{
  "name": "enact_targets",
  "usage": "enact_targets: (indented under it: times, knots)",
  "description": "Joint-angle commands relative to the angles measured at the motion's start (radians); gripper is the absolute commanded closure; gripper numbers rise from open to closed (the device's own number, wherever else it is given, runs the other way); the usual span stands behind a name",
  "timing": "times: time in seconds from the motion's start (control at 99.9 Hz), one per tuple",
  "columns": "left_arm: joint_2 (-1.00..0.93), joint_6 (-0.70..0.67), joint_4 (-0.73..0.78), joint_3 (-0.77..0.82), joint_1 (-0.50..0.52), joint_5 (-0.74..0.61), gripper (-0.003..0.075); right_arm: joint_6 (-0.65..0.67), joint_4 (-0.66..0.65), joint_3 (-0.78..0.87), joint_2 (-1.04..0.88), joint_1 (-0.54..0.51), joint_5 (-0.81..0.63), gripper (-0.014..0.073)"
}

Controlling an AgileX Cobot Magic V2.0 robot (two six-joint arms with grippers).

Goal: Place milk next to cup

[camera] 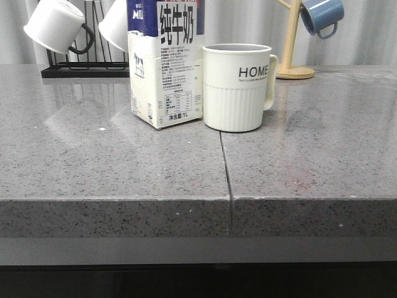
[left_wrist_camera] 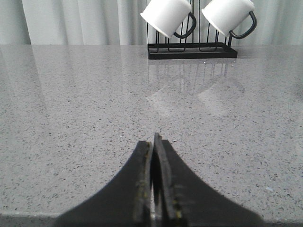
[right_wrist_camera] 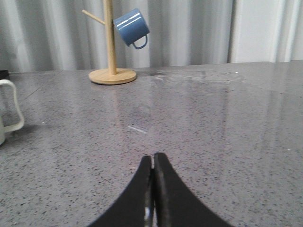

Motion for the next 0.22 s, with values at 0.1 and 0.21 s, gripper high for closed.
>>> enact_targets:
  times: [0.1, 0.21]
  knots:
    - [-0.030, -0.011, -0.002, 0.046, 0.002, -0.077, 0.0741, -0.014, -0.014, -0.009, -0.018, 0.036, -0.068, 0.0659]
    - [-0.030, -0.011, -0.002, 0.046, 0.002, -0.077, 0.0741, -0.014, -0.014, -0.009, -0.018, 0.032, -0.068, 0.0659]
